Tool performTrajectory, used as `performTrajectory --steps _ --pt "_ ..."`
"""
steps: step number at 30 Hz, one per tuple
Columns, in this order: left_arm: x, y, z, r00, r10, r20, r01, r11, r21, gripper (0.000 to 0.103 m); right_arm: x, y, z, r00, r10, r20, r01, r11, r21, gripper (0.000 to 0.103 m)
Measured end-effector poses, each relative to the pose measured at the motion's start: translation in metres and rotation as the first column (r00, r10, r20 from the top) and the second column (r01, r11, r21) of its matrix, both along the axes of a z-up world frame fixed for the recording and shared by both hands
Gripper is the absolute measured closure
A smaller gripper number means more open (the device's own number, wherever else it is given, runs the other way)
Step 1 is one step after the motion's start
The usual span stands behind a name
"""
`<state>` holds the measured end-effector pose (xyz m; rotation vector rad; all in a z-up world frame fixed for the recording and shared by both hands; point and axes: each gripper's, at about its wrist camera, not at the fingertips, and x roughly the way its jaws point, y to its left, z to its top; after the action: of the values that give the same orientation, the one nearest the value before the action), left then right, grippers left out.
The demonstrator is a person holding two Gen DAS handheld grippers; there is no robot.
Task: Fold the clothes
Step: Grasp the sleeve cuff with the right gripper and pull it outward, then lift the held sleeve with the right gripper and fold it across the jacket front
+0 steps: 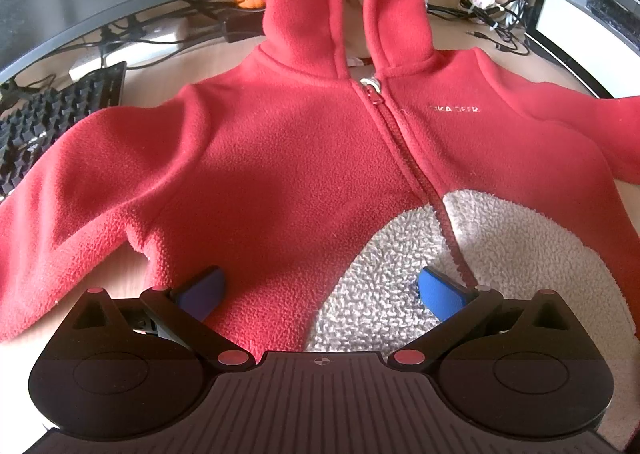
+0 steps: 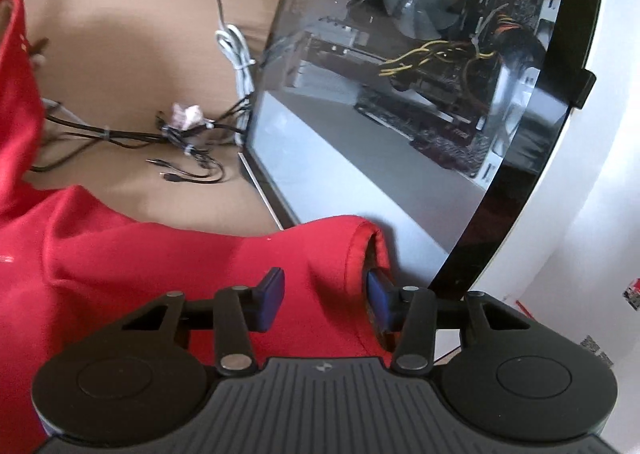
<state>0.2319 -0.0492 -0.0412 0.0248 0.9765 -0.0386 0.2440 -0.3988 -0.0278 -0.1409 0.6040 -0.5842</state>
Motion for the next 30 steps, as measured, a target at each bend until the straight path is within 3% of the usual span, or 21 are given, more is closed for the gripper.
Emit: performTrajectory --steps 2,4,6,10,12,15,17,19,21,24,25,27,28,30 --pt "-0.001 0.0 0.0 1.0 0.0 0.003 0.0 1.0 -0.001 0.0 0.005 -0.004 -0.006 1.0 0.0 -0.013 0.001 1.0 0.031 0.066" --pt "-0.001 0.0 0.0 1.0 -0.001 0.005 0.001 1.0 -0.001 0.0 0.008 -0.007 -0.01 0.999 0.026 -0.031 -0.024 0.998 0.061 0.086" --pt "0.0 0.001 0.0 1.0 -0.003 0.005 0.003 1.0 -0.002 0.0 0.011 -0.009 -0.011 0.998 0.049 -0.037 -0.046 0.996 0.077 0.093" --pt "0.001 0.002 0.001 1.0 -0.007 0.0 0.007 1.0 -0.006 0.0 0.013 -0.005 0.004 0.984 0.177 0.018 -0.178 0.974 0.138 0.094" --pt "0.001 0.002 0.001 1.0 -0.007 0.0 0.007 1.0 -0.009 0.0 0.018 0.016 0.02 0.954 0.295 0.046 -0.299 0.944 0.14 0.095" --pt "-0.001 0.002 0.001 1.0 -0.009 0.008 0.009 1.0 -0.013 0.0 0.024 0.071 0.048 0.837 0.534 0.118 -0.546 0.825 0.142 0.095" --pt "-0.003 0.002 0.001 1.0 -0.013 0.017 0.013 1.0 -0.012 0.0 0.026 0.108 0.061 0.733 0.66 0.164 -0.679 0.723 0.128 0.095" --pt "-0.005 0.002 0.001 1.0 -0.015 0.024 0.015 1.0 -0.011 0.0 0.029 0.143 0.069 0.622 0.756 0.203 -0.783 0.605 0.145 0.094" --pt "-0.007 0.002 0.001 0.999 -0.017 0.03 0.017 1.0 -0.011 0.0 0.033 0.169 0.072 0.535 0.817 0.215 -0.844 0.51 0.164 0.094" --pt "-0.008 0.002 0.001 0.999 -0.02 0.035 0.021 1.0 -0.011 0.0 0.028 0.182 0.077 0.479 0.845 0.237 -0.878 0.456 0.147 0.09" --pt "-0.008 0.003 0.001 0.999 -0.02 0.035 0.021 1.0 -0.013 0.0 0.025 0.178 0.077 0.481 0.844 0.238 -0.877 0.459 0.144 0.085" --pt "-0.008 0.004 0.0 0.999 -0.02 0.036 0.021 1.0 -0.018 0.0 0.019 0.167 0.075 0.517 0.827 0.218 -0.856 0.501 0.131 0.071" --pt "-0.008 0.004 0.0 0.999 -0.021 0.037 0.022 1.0 -0.022 0.0 0.014 0.155 0.071 0.552 0.81 0.198 -0.834 0.54 0.115 0.061" --pt "-0.007 0.005 0.001 0.999 -0.022 0.038 0.023 0.999 -0.029 0.0 0.005 0.129 0.064 0.627 0.764 0.149 -0.778 0.624 0.075 0.053"
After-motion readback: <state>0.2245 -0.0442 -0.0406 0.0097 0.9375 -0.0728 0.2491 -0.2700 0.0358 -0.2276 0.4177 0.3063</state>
